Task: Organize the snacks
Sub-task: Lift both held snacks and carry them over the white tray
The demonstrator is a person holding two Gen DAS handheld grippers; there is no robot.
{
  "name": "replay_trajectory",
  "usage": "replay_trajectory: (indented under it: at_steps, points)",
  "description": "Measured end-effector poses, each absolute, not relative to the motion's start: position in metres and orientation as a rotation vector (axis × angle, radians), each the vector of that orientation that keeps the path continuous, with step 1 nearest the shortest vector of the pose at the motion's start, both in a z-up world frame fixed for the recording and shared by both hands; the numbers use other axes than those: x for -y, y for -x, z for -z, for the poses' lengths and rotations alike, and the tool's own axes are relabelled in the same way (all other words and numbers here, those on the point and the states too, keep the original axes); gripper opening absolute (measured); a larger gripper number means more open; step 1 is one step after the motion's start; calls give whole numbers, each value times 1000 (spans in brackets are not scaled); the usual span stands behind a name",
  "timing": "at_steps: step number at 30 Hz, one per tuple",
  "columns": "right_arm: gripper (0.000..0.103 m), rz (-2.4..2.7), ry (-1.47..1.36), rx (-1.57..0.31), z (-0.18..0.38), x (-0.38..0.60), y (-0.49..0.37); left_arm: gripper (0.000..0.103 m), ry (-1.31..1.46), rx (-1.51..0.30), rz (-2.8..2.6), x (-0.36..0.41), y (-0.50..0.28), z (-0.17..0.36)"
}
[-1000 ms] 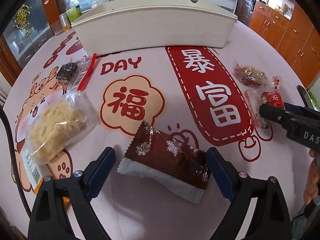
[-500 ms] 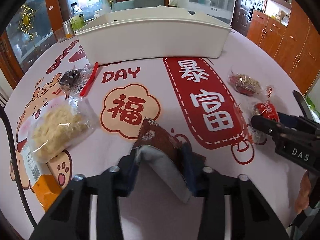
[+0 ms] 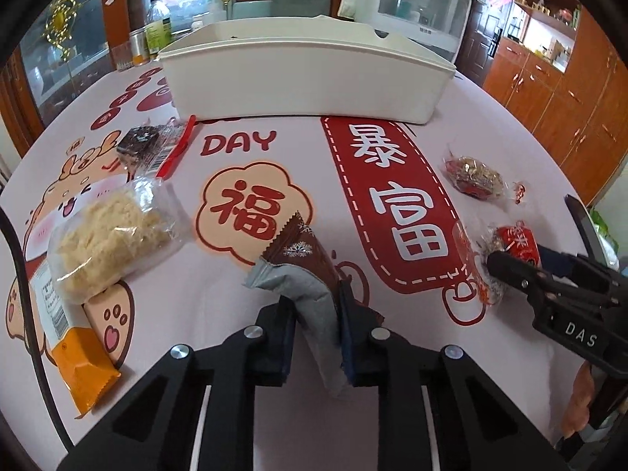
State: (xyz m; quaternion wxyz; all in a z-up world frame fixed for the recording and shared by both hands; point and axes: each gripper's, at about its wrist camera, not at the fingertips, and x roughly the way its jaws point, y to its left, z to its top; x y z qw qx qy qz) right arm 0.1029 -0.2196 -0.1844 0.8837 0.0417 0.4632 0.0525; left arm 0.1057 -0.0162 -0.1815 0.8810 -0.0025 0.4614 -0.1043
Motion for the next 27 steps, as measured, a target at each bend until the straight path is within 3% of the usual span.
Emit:
replay_trajectory:
  at_steps: [16, 21, 27]
  points:
    - [54, -199, -120, -929, 160, 210, -91, 16, 78, -844, 236, 6, -102, 135]
    - [54, -241, -114, -871, 124, 206, -100, 16, 63, -776, 223, 0, -121, 85]
    - [54, -295, -101, -735, 43, 199, -132, 16, 11, -680, 206, -4, -160, -2]
